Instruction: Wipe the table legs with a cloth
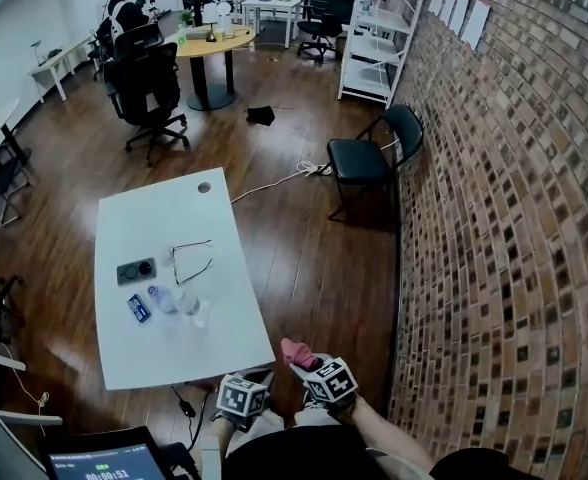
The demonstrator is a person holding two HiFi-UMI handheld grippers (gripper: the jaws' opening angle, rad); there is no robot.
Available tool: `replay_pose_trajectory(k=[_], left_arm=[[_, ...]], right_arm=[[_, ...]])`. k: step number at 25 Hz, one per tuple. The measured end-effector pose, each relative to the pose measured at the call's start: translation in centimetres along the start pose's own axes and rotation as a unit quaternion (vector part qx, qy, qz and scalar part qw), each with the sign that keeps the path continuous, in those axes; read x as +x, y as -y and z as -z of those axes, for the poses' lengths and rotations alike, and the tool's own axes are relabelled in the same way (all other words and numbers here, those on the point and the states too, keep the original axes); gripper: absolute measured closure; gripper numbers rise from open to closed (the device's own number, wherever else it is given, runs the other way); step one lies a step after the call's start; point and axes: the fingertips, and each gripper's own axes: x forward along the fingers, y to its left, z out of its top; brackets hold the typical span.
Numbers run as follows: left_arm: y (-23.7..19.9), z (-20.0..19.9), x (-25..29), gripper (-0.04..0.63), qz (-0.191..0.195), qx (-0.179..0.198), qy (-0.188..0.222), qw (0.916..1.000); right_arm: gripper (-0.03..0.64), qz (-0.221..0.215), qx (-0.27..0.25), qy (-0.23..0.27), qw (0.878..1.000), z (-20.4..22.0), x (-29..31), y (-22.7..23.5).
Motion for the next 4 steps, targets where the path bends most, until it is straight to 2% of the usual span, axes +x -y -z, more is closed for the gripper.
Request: replay_pose_trajectory(k=[4], left_arm=[[0.35, 0.11, 0.72, 0.597, -0.004, -0.015, -0.003, 0.9999]], right_arm=[[0.537, -0.018, -0.008, -0.010, 1.000, 0.71, -0.28, -0.07]])
